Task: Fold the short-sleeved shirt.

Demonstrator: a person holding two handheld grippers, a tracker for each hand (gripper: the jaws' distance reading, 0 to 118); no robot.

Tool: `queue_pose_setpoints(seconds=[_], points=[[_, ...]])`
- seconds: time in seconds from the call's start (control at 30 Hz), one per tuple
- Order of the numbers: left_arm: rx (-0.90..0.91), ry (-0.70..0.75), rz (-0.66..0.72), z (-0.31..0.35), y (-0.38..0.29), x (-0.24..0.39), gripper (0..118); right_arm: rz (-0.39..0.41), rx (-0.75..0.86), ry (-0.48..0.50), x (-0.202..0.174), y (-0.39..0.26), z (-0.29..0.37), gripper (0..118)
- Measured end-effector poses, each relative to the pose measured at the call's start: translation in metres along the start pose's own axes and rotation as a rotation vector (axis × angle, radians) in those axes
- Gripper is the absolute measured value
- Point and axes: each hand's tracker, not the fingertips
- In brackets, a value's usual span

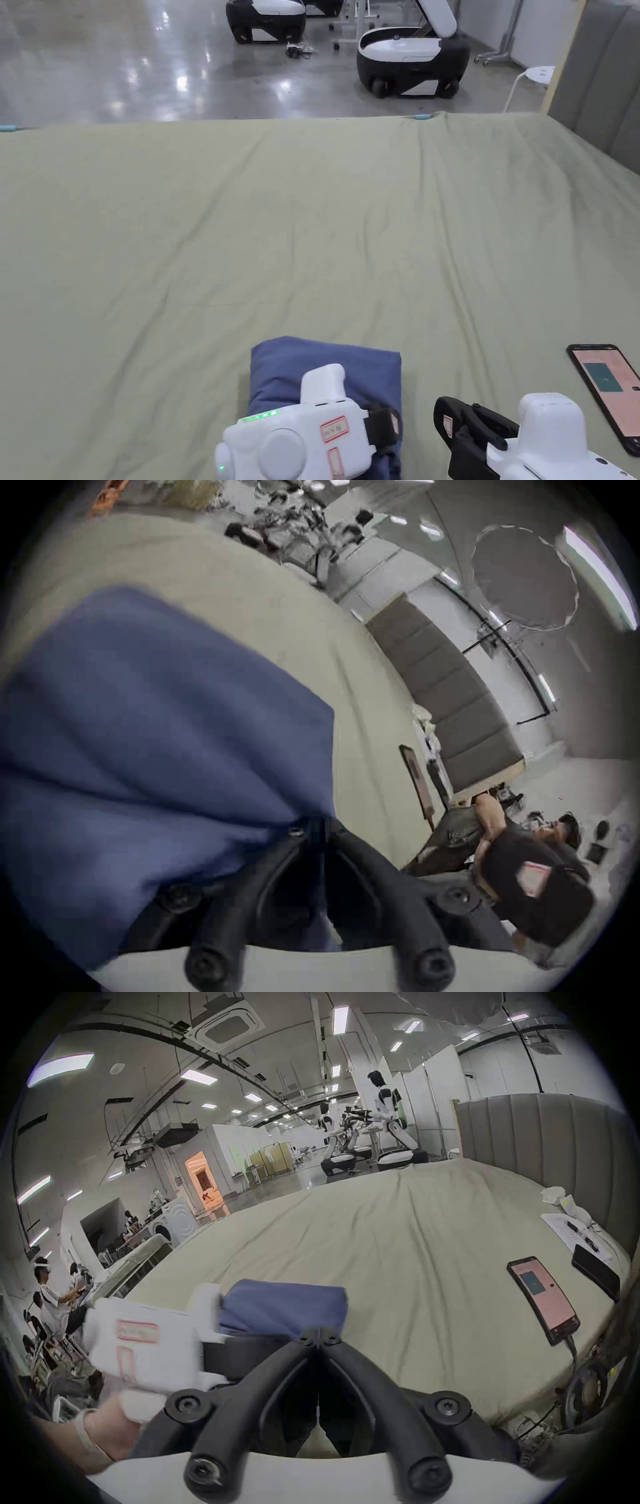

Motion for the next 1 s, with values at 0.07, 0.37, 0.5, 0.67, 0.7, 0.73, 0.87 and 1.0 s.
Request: queue_pose_setpoints(seconds=[0.07, 0.37, 0.5, 0.67, 0.7, 0.73, 0.87, 1.0], points=[[0.004, 0.003, 0.003, 0.007, 0.002, -0.001, 7, 0.011, -0.013, 0.027, -0.004, 0.004, -0.006, 3], [0.282, 0.017, -0.065, 0.164, 0.014, -0.056, 51, -0.272, -0.250, 0.299, 0.015, -0.017, -0.119, 3], [0.241, -0.081, 0.120, 0.172, 0.015, -0.121, 107, -0.291, -0.247, 0.221, 0.034, -0.027, -0.126, 3], [0.103, -0.302, 0.381, 0.095, 0.007, -0.152, 106, -0.223, -0.251, 0.180, 0.022, -0.020, -0.121, 3], [0.182, -0.320, 0.321, 0.088, 0.009, -0.142, 104, -0.218, -0.246, 0.182, 0.020, -0.021, -0.120, 3], [0.183, -0.313, 0.299, 0.075, 0.016, -0.126, 95, -0.214, -0.240, 0.185, 0.020, -0.020, -0.118, 3], [0.062, -0.139, 0.345, 0.048, 0.023, -0.117, 31, -0.194, -0.218, 0.165, 0.016, -0.016, -0.106, 3], [0.074, -0.101, 0.267, 0.105, 0.035, -0.135, 31, -0.159, -0.205, 0.160, 0.008, -0.008, -0.092, 3]])
